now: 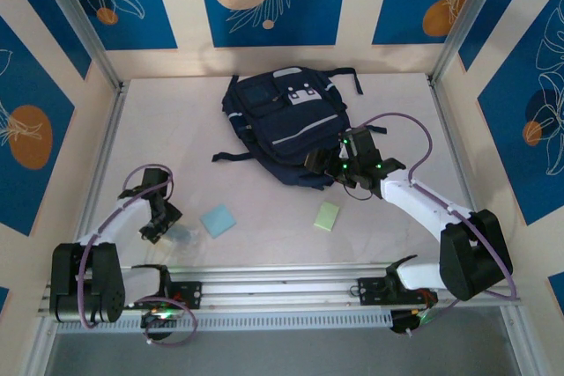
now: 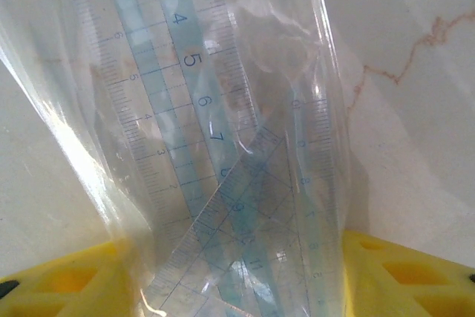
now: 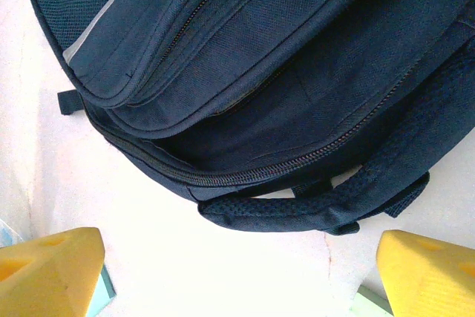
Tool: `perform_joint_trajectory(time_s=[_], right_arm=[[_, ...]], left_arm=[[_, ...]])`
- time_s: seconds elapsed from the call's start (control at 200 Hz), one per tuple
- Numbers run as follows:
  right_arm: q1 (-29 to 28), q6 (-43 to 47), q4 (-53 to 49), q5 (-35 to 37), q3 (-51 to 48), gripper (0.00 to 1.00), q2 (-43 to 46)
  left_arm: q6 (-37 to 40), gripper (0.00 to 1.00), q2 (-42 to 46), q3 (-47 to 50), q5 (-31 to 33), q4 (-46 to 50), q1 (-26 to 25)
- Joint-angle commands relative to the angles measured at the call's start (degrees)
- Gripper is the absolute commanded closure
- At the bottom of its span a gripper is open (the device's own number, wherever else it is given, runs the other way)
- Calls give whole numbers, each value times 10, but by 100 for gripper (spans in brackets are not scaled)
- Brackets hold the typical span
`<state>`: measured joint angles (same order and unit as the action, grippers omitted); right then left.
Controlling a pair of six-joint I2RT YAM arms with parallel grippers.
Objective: Pack books, pencil case, and school supplies into a backpack
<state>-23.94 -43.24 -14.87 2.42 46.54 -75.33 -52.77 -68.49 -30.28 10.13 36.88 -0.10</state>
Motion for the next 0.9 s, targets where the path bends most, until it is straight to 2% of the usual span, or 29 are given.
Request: perform_joint_trajectory(time_s=[0.0,0.09,0.465,0.66,0.895], right_arm=[[2,8,-6,-1,7,6,8],[2,8,-6,0,6,6,10],[-15,30,47,-55,5,6,5],[-51,52,87,-104,19,6,-14],[-109,78,167,-171,34,7,-54]], left_arm=[[16,51,-8,-17,-23,-130,5],[19,55,-8,-21,-25,-134,5],[49,56,34,-102,-79,-121,-3],[23,56,23,-140,-108,-155,-54],[-31,54,-29,-179,-133,-212,-162]])
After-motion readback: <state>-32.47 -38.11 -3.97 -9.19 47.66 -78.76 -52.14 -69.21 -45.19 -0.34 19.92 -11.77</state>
